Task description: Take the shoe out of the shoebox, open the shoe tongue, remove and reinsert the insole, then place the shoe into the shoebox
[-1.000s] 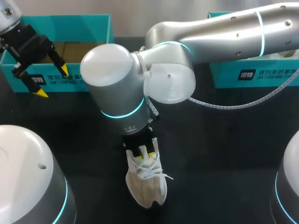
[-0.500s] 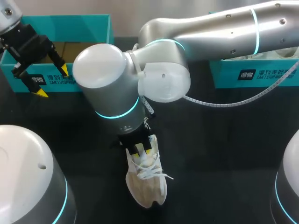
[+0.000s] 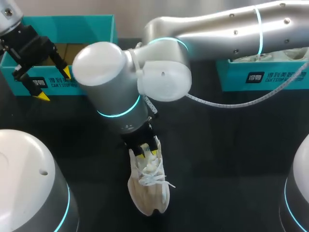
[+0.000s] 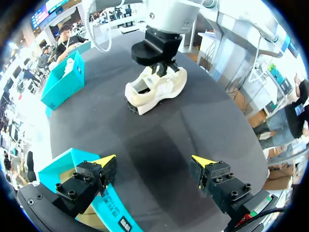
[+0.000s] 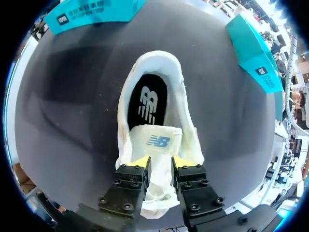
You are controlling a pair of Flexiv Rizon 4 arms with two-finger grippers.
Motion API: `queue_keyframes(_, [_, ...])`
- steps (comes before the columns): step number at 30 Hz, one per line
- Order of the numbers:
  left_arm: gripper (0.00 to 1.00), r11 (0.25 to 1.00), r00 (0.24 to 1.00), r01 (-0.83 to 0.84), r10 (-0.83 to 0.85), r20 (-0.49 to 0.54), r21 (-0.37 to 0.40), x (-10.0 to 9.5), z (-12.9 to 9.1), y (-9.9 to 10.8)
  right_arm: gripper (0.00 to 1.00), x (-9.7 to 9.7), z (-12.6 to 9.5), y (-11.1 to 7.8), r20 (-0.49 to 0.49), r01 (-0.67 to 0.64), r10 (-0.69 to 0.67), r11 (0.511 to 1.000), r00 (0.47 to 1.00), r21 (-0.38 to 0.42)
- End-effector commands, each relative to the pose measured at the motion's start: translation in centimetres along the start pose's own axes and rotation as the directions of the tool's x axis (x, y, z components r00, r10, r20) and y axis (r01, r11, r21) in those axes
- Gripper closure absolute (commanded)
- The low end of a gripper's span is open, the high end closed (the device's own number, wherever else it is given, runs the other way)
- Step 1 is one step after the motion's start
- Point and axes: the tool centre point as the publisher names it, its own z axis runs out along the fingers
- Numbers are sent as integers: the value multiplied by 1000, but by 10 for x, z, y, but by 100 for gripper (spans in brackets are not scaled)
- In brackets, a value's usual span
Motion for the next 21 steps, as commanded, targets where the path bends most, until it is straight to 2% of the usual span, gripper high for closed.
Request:
queue_keyframes(1, [0, 1000, 1000, 0, 0, 0, -2, 1, 0, 0, 69, 2, -8, -7, 34, -90, 91, 995, 995, -35])
queue_keyframes(11, [0, 1000, 1000, 0, 0, 0, -2, 1, 0, 0, 69, 1, 28, 8, -91, -18, 16, 1000, 996, -22])
queue_keyframes(17, [0, 1000, 1000, 0, 0, 0, -2, 1, 0, 0, 68, -9, 3, 2, -56, -5, 3, 999, 998, -47])
queue_keyframes(21, [0, 1000, 1000, 0, 0, 0, -2, 1, 0, 0, 67, -18, -24, 0, -42, 95, -98, 993, 994, -73])
